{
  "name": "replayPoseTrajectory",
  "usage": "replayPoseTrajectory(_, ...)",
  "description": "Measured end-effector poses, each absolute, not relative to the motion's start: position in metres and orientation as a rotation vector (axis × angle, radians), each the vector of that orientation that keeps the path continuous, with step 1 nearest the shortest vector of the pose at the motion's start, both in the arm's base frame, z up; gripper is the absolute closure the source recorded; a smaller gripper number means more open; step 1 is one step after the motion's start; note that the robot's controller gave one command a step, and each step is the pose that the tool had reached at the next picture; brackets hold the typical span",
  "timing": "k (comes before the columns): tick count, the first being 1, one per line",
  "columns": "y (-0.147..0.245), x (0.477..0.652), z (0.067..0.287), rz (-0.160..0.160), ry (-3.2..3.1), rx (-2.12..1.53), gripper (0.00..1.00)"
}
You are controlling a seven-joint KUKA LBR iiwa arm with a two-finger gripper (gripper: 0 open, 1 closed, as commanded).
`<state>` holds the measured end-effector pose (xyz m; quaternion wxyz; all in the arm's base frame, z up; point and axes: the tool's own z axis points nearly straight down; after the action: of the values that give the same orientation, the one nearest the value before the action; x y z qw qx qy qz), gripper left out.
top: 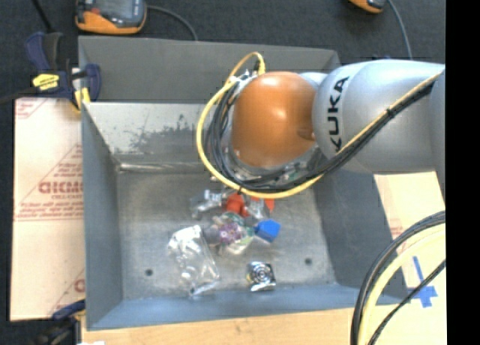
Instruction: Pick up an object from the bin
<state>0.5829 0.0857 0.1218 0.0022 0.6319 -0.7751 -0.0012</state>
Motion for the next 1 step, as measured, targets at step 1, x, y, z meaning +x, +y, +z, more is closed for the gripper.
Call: replayPoseTrajectory(1,0.0575,0.5541,0.1063,-0.001,-2.167,2.273,0.00)
